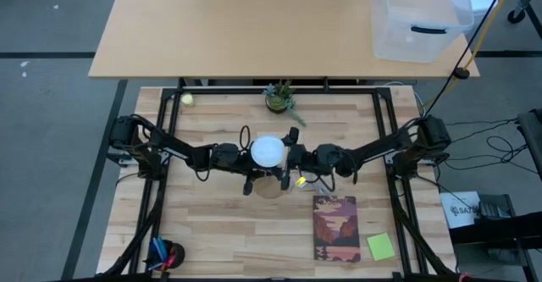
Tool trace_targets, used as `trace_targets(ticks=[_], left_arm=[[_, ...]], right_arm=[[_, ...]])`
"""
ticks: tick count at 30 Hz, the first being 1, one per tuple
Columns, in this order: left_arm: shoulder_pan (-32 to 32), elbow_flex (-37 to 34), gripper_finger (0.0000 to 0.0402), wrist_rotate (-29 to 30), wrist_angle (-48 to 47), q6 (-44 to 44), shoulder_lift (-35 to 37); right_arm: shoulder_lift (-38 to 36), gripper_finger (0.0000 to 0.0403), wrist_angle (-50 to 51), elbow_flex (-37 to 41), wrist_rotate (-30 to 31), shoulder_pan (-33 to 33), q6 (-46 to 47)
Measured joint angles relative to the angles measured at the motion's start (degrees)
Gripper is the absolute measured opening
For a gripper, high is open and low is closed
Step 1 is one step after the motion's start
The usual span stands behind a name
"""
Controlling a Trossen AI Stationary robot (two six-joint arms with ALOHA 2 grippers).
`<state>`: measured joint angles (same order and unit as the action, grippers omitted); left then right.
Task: Screw lightbulb
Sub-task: Remove the white lightbulb from the silver lamp
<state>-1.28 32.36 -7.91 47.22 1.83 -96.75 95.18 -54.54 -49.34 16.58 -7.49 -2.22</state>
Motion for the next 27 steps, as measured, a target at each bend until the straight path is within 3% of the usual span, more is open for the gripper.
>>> trace_targets(ticks=[3,10,21,27], left_arm=[[-0.02,0.00,0.0046,0.34,0.03,0.42,-0.01],[-0.02,0.00,0.0046,0.45,0.00,0.47,-0.02],[-0.02,0.00,0.0046,0.73,0.01,0.63,-0.02],[-0.02,0.00,0.0046,0.86,0.00,0.54,-0.02]], right_arm=[[2.63,0.0314,-3.57,0.00,3.03,-0.68,-0.79],[4.78,0.0304,-8.76,0.00,2.82,-0.65,-1.47],[4.76,0.0162,-8.60,0.00,0.90,-0.61,-1.94],[4.74,0.0150,-7.97,0.00,-1.89,-0.49,-3.11]])
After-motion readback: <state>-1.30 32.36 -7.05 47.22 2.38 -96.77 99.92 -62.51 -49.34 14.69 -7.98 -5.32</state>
